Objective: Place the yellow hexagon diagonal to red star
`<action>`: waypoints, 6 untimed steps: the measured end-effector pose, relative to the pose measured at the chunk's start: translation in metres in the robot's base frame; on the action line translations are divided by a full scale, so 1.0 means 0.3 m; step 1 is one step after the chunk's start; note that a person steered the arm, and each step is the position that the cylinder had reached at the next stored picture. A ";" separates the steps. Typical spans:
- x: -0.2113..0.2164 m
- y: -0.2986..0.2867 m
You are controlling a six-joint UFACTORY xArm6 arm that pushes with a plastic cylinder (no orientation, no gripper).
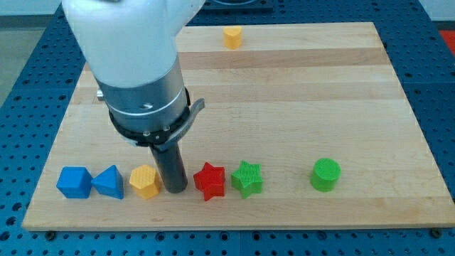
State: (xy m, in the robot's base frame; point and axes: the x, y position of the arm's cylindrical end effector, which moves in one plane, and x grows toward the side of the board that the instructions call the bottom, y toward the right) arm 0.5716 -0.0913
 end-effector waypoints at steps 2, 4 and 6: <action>0.123 -0.047; 0.132 -0.147; 0.055 -0.147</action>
State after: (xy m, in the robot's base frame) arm 0.5882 -0.1354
